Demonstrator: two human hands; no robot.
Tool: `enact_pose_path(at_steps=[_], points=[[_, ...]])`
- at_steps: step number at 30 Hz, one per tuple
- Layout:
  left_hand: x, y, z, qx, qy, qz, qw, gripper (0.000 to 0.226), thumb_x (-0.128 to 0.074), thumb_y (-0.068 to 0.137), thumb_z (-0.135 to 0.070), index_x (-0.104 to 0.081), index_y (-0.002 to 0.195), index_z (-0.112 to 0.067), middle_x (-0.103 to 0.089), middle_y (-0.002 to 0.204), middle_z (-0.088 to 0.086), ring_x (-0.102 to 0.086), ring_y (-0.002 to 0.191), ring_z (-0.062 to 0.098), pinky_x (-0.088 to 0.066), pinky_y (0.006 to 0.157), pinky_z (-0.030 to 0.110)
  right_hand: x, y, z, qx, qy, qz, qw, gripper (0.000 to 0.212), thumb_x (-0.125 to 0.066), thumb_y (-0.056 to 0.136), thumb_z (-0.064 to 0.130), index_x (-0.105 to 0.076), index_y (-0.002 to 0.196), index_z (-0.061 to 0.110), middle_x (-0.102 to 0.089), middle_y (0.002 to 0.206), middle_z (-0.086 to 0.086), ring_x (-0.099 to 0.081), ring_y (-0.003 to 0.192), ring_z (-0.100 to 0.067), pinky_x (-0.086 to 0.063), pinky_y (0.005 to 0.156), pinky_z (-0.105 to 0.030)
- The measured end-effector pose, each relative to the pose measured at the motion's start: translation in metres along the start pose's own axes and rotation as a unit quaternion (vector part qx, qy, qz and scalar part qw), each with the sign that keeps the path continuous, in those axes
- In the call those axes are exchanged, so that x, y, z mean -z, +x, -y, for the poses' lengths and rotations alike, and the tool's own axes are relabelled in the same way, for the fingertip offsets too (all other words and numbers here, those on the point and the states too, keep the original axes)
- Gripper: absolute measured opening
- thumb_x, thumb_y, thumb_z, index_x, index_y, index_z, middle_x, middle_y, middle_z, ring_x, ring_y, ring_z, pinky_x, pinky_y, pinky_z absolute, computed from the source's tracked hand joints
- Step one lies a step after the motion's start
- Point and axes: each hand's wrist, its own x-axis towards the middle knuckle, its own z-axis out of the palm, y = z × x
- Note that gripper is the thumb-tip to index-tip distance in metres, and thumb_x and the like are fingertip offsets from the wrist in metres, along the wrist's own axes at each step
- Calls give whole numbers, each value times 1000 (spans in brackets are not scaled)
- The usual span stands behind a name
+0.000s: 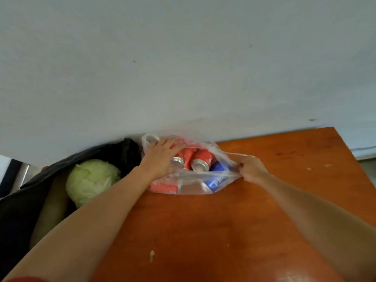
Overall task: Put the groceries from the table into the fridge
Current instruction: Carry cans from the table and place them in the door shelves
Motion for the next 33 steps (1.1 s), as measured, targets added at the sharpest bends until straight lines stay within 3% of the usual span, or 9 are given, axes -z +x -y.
enact_pose_path(at_steps=[4,8,11,13,15,21,23,27,33], points=[[-13,-2,7,91,-191,37,977,67,-45,85,-65,-34,145,-37,-23,156,-2,-26,141,25,-27,110,48,9,-11,14,70,-116,-56,989,29,-60,87,24,-66,116,20,-67,113,-8,-63,101,-31,-52,78,-37],[-22,-10,3,122,-228,48,965,70,-55,88,-53,-24,148,-35,-12,159,6,-33,138,33,-39,104,50,19,-29,59,326,-245,-188,894,37,-73,71,5,-70,106,15,-67,107,-6,-62,98,-28,-54,74,-41],[-21,-13,1,109,-172,57,977,86,-70,79,-40,-19,149,-32,-13,157,9,-45,128,38,-49,91,48,10,-25,92,400,-336,-40,852,43,-61,83,7,-60,124,19,-56,128,-2,-49,119,-25,-49,90,-40],[-19,-13,-1,112,-139,55,982,91,-73,77,-37,-16,148,-31,-13,156,9,-47,125,38,-50,87,49,0,-19,104,403,-382,19,832,50,-55,90,16,-44,139,21,-43,143,0,-36,133,-22,-47,92,-37],[-20,-11,-8,134,-120,52,982,95,-75,75,-42,-15,148,-28,-13,155,10,-44,128,37,-46,90,52,-12,-15,112,379,-410,11,829,60,-58,88,26,-35,143,18,-36,148,-3,-32,135,-24,-46,87,-37],[-32,0,-28,198,-112,-12,974,90,-73,75,-49,-24,142,-17,-29,145,18,-42,126,38,-45,90,49,-44,-10,117,255,-409,-26,876,84,-59,72,62,-38,135,10,-39,137,-12,-36,123,-32,-40,79,-42],[-34,0,-27,195,-111,-24,974,80,-71,79,-40,-27,141,-16,-30,144,19,-43,125,39,-45,89,48,-58,-12,118,215,-398,-41,891,80,-62,74,56,-36,131,7,-39,134,-17,-37,118,-34,-42,77,-44],[-29,-6,-20,189,-142,-17,971,78,-71,79,-31,-27,142,-17,-30,145,17,-45,124,39,-46,93,50,-55,-16,127,208,-371,-67,902,42,-52,88,19,-39,127,8,-41,129,-19,-42,114,-35,-45,74,-42],[1,-20,-24,165,-148,1,975,82,-74,72,-42,-33,139,-20,-36,144,9,-50,120,35,-48,89,46,-11,-33,127,230,-360,-47,903,45,-56,85,31,-45,127,18,-48,123,-17,-51,107,-35,-42,75,-39]])
